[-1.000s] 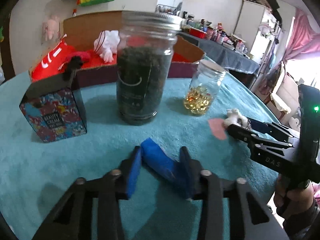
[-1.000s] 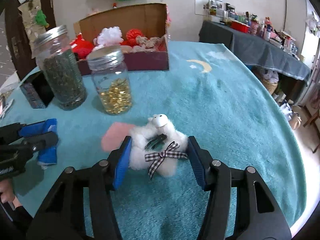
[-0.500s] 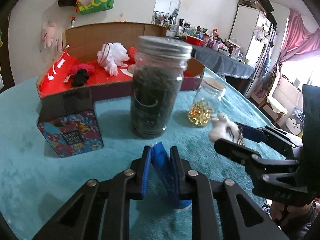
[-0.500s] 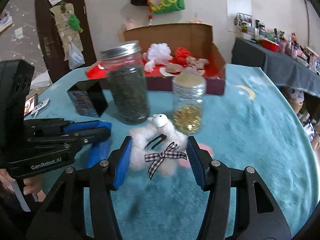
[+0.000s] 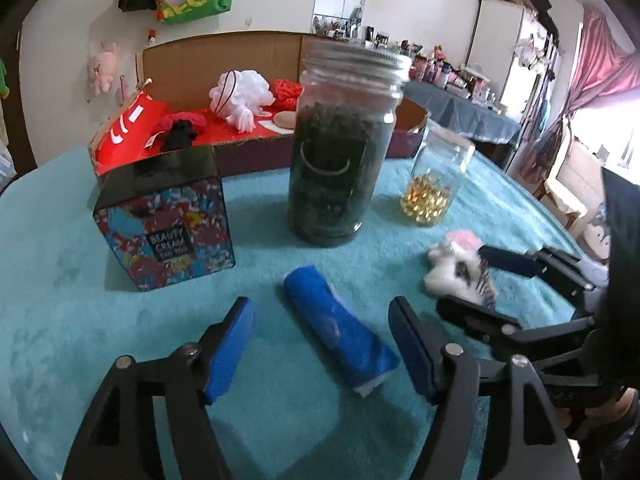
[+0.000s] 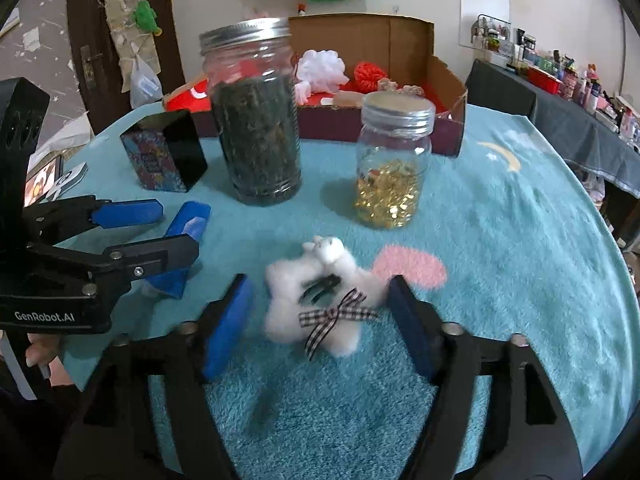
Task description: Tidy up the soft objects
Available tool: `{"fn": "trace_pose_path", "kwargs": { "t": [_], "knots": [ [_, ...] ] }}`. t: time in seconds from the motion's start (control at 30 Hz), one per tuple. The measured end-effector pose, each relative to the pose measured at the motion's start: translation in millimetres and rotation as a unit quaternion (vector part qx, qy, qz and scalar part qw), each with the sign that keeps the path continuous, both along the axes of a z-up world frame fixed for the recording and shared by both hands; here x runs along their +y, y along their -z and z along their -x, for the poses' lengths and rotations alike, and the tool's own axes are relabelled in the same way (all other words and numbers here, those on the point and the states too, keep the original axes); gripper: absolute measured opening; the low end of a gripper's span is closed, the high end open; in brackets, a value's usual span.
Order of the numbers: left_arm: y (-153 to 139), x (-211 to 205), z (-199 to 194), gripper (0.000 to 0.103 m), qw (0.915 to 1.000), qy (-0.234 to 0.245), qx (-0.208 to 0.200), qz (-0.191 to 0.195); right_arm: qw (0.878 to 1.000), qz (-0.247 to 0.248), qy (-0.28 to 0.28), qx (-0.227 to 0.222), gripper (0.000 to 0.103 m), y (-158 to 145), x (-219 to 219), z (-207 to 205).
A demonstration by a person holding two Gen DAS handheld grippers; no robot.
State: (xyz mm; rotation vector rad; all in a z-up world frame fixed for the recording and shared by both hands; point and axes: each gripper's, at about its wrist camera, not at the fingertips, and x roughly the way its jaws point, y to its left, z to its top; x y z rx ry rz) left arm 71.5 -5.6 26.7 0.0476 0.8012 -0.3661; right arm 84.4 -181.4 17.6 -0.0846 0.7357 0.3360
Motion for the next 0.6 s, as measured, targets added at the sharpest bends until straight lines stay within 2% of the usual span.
{"fn": "trace_pose_path", "kwargs": {
  "t": [0.13,0.27,0.37,0.47,0.5,0.53,0.57,0.6],
  "knots": [
    [3,5,3,0.076,0.9999,0.0,0.005,-0.015,1.0,0.004,0.005,-0.007,0.075,2,-2,3],
    [-6,24,7,0.081,0.9991,-0.026,-0.01,-0.033,1.0,-0.01,0.009,0.001,0.075,1,-8,1],
    [-12,26,8,0.081,0.9993,-0.026,-0.015,-0.022,1.0,-0.015,0.008,0.0,0.075,1,-10,2],
    [-9,14,4,0.081,0.9998,-0.004,-0.011,-0.015,1.0,-0.015,0.008,-0.004,0.074,2,-8,2],
    [-5,8,3,0.074,0.9998,0.003,-0.008,-0.019,1.0,-0.014,0.009,-0.005,0.074,2,-8,2],
    [-2,3,2,0.052,0.9997,0.008,-0.004,-0.023,1.0,-0.013,0.008,-0.006,0.074,2,-8,3],
    [3,-2,-1,0.035,0.9996,0.011,0.006,-0.026,1.0,-0.012,0.007,-0.007,0.062,3,-7,3],
    [6,-3,-3,0.033,0.9995,0.009,0.011,-0.027,1.0,-0.007,0.002,-0.01,0.051,3,-6,4]
  ]
}}
